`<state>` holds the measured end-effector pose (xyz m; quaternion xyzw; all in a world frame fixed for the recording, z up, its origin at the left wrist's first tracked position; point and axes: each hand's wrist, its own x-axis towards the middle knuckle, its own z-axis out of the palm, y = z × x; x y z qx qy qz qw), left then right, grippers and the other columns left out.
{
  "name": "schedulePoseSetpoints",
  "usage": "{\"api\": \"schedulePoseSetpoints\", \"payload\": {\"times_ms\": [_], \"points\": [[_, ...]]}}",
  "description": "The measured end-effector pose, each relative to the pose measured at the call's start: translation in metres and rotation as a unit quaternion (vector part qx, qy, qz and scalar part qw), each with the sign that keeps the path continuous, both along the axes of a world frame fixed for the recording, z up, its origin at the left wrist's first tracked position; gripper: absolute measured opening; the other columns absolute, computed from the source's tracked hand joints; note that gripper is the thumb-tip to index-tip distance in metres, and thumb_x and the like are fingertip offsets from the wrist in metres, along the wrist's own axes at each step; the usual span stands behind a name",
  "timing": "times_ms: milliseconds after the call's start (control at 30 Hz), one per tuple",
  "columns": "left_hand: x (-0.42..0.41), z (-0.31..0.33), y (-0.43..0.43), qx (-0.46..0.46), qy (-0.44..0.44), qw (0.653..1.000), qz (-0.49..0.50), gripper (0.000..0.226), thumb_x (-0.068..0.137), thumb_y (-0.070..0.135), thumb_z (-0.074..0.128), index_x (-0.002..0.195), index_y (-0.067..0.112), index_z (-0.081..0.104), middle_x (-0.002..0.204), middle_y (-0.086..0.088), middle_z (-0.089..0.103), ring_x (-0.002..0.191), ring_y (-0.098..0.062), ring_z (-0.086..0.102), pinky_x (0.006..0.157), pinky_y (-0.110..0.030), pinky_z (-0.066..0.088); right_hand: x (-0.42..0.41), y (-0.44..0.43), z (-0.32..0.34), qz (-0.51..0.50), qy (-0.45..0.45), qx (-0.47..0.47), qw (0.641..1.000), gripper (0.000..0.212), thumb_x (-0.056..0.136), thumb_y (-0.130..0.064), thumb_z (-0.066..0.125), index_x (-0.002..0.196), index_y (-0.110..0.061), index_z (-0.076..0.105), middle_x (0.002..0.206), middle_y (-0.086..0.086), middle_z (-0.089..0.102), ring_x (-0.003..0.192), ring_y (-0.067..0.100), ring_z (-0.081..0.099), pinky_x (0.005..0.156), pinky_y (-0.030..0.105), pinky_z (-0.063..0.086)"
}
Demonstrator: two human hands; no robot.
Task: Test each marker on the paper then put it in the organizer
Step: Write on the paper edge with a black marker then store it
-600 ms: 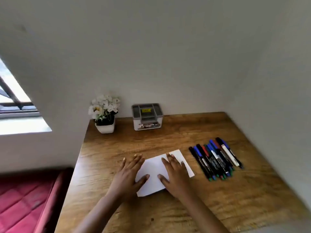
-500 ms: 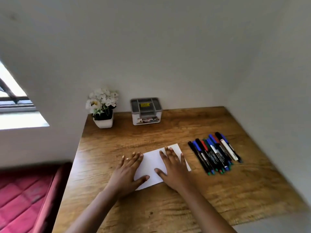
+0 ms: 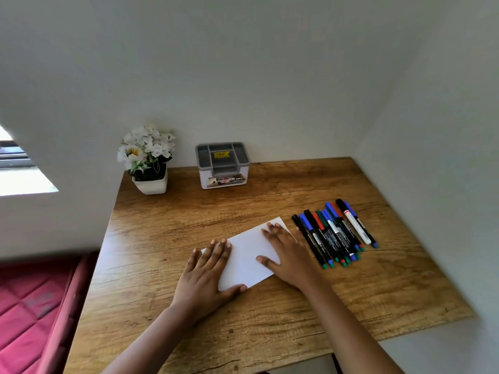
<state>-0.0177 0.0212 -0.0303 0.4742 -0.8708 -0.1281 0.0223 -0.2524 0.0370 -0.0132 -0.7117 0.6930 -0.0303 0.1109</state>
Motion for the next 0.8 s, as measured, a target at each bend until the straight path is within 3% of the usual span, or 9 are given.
{"api": "schedulePoseSetpoints", "payload": {"times_ms": [67,100,167,300,400,600,700,733,800], "points": [[0.000,-0.003,0.000,-0.009,0.018,1.000,0.007,0.101,0.072,0.092,0.011,0.149,0.028,-0.007,0.156,0.010,-0.011,0.142,-0.013,-0.018,0.113,-0.038,-0.016,-0.010,0.004,0.002,-0.080,0.012,-0.126,0.989,0.059,0.090,-0.061,0.037,0.129,-0.019,0.053,0.129,0.005,0.058,0.122,0.027,0.051,0.103,0.046,0.036],[0.000,-0.005,0.000,-0.019,0.022,1.000,0.008,0.100,0.074,0.091,0.014,0.150,0.028,-0.003,0.156,0.009,-0.007,0.143,-0.014,-0.014,0.113,-0.038,-0.014,-0.016,0.005,0.003,-0.128,0.029,-0.183,0.974,0.041,0.090,-0.048,0.050,0.115,-0.017,0.062,0.111,0.006,0.065,0.106,0.028,0.058,0.090,0.044,0.044],[-0.001,-0.006,0.000,-0.027,0.026,0.999,0.014,0.098,0.076,0.090,0.019,0.151,0.029,0.001,0.157,0.009,-0.001,0.145,-0.014,-0.008,0.113,-0.039,-0.011,-0.028,0.006,0.007,-0.213,0.056,-0.205,0.954,0.023,0.086,-0.033,0.063,0.101,-0.015,0.066,0.096,0.006,0.067,0.094,0.027,0.059,0.078,0.041,0.044],[-0.002,-0.004,0.000,-0.014,0.016,1.000,0.013,0.098,0.075,0.090,0.020,0.150,0.031,-0.005,0.156,0.011,-0.008,0.144,-0.012,-0.014,0.113,-0.040,-0.013,-0.040,-0.001,0.014,-0.267,0.083,-0.098,0.955,0.034,0.090,-0.036,0.057,0.117,-0.015,0.061,0.114,0.006,0.063,0.112,0.026,0.052,0.091,0.041,0.040],[-0.002,-0.002,0.001,-0.009,0.016,1.000,0.024,0.098,0.075,0.090,0.019,0.150,0.031,-0.006,0.157,0.011,-0.009,0.143,-0.011,-0.016,0.114,-0.041,-0.012,-0.040,-0.009,0.016,-0.265,0.084,-0.086,0.957,0.037,0.092,-0.039,0.054,0.119,-0.015,0.060,0.118,0.005,0.062,0.115,0.024,0.050,0.094,0.040,0.039],[-0.018,0.005,0.017,-0.014,0.033,0.997,0.061,0.100,0.075,0.090,0.020,0.150,0.030,-0.007,0.155,0.010,-0.013,0.142,-0.013,-0.021,0.110,-0.043,-0.024,-0.035,-0.010,0.048,-0.225,-0.081,-0.234,0.942,0.021,0.086,-0.031,0.065,0.093,-0.011,0.066,0.086,0.002,0.066,0.081,0.020,0.060,0.065,0.034,0.050],[-0.034,0.022,0.019,0.003,0.148,0.980,0.134,0.088,0.081,0.083,0.025,0.151,0.035,0.002,0.153,0.020,-0.008,0.139,0.003,-0.020,0.109,-0.035,-0.027,-0.013,-0.002,0.071,-0.164,-0.202,-0.192,0.946,0.015,0.085,-0.031,0.066,0.090,-0.017,0.064,0.078,-0.010,0.061,0.071,0.008,0.058,0.057,0.027,0.049],[-0.041,0.034,0.015,0.037,0.234,0.957,0.169,0.079,0.083,0.078,0.031,0.149,0.039,0.011,0.152,0.023,0.001,0.138,0.009,-0.016,0.112,-0.035,-0.020,-0.004,0.000,0.074,-0.145,-0.229,-0.174,0.947,0.015,0.084,-0.032,0.067,0.089,-0.019,0.063,0.078,-0.012,0.062,0.070,0.006,0.059,0.056,0.026,0.050],[-0.054,0.064,0.003,0.155,0.418,0.864,0.236,0.058,0.086,0.060,0.043,0.140,0.040,0.038,0.147,0.022,0.030,0.140,0.004,0.010,0.115,-0.039,0.014,0.013,0.003,0.074,-0.115,-0.266,-0.153,0.945,0.014,0.083,-0.033,0.068,0.089,-0.021,0.064,0.079,-0.013,0.065,0.066,0.003,0.060,0.055,0.024,0.049]]}}
